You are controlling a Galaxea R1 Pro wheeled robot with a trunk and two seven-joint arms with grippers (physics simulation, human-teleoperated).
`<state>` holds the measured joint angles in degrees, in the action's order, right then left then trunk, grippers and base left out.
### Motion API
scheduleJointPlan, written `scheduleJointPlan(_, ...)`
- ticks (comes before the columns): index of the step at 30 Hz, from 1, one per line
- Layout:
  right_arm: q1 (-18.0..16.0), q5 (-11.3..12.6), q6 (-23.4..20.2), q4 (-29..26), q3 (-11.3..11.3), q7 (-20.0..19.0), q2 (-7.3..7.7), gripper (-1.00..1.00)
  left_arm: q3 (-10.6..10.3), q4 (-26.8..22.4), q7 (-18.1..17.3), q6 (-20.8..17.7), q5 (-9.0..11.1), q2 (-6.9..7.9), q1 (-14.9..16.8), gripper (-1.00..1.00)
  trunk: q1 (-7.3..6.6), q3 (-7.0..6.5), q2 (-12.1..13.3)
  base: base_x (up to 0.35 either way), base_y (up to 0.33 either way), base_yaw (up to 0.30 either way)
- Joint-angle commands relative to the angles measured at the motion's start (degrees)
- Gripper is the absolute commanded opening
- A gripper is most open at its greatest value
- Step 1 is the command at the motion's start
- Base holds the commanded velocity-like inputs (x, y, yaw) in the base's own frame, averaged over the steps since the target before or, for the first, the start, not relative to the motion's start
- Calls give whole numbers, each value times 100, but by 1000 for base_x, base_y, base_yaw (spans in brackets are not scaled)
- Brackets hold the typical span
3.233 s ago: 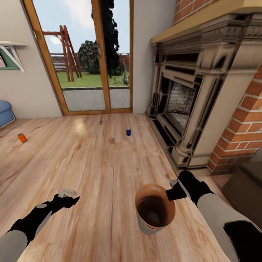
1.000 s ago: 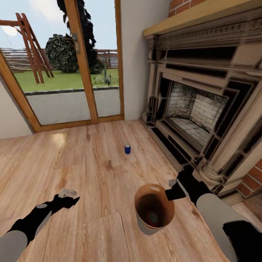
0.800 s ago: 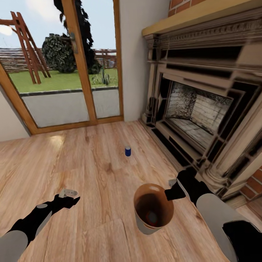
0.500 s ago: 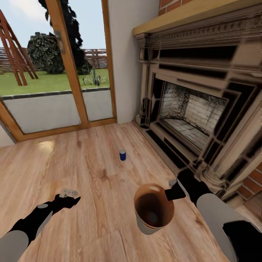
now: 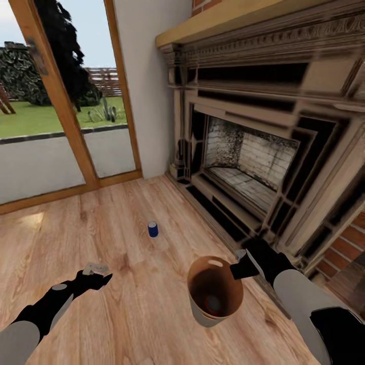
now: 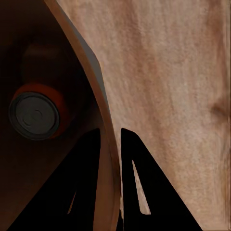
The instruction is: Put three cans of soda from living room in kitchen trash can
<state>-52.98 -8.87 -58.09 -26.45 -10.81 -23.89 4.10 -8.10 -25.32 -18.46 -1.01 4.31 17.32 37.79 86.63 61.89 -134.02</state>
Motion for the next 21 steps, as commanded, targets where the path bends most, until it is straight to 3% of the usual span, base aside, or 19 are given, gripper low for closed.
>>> scheduleJointPlan(1, -2, 210, -35, -1, 18, -28, -3, -100, 0, 1, 0, 5, 0, 0, 0, 100, 0, -1, 0, 325, 84, -126)
scheduleJointPlan(21, -2, 210, -35, -1, 17, -28, 1, -100, -3, 1, 0, -5, -17, 0, 0, 100, 0, -1, 0, 283, 202, -13)
